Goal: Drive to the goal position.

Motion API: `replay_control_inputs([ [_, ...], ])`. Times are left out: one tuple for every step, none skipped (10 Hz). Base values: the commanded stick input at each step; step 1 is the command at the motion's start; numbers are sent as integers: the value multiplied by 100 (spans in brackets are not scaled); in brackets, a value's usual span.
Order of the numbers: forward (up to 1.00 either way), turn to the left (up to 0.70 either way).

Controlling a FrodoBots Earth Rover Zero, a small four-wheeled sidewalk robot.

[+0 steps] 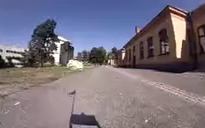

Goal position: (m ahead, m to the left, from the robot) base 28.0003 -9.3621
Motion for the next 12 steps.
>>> replay_control_inputs([
  [70, 0],
  [70, 0],
  [70, 0],
  [70, 0],
  [70, 0],
  [70, 0],
  [70, -4],
  [70, -12],
  [70, -12],
  [70, -12],
  [70, -12],
  [70, -12],
])
